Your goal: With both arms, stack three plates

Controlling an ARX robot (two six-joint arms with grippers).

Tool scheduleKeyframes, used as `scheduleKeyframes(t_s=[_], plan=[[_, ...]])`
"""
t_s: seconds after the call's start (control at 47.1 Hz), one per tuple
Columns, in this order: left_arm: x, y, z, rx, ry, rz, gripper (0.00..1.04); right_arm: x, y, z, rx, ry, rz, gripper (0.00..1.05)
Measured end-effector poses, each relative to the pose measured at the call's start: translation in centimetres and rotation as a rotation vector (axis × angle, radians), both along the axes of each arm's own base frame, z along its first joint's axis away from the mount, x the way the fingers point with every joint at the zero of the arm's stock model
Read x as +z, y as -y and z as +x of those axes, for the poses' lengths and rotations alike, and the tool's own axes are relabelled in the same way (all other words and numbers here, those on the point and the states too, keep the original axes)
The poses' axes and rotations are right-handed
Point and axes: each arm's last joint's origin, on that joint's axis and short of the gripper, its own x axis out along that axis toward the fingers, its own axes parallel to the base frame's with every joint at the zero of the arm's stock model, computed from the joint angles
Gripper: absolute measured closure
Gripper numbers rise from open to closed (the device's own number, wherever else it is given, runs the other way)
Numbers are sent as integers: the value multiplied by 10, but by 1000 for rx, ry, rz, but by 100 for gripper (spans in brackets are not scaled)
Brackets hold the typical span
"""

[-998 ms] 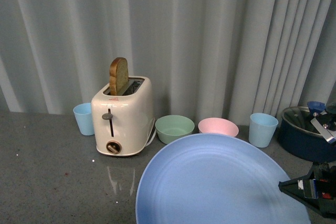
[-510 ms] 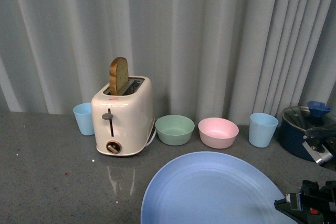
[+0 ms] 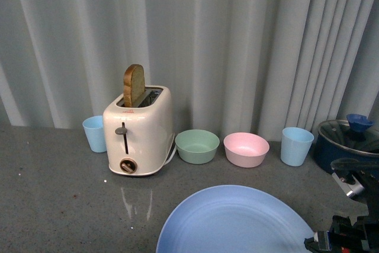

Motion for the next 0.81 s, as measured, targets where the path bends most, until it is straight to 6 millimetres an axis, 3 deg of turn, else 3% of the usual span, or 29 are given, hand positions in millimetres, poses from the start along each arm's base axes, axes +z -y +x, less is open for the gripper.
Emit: scheduleKeyframes(t_s=[0.127, 0.319, 0.425, 0.658, 0.807], plan=[[0, 0, 0, 0, 0, 0, 7, -3, 0, -1, 5, -10, -11, 100], [0, 0, 0, 0, 0, 0, 7, -1, 4, -1, -1, -14, -4, 60], [0, 0, 0, 0, 0, 0, 7, 5, 6, -1, -7, 2, -4, 45], [0, 0, 0, 0, 0, 0, 7, 39, 24, -14, -42, 82, 1, 7], [0, 0, 0, 0, 0, 0, 7, 66, 49, -25, -174, 150, -59, 8]])
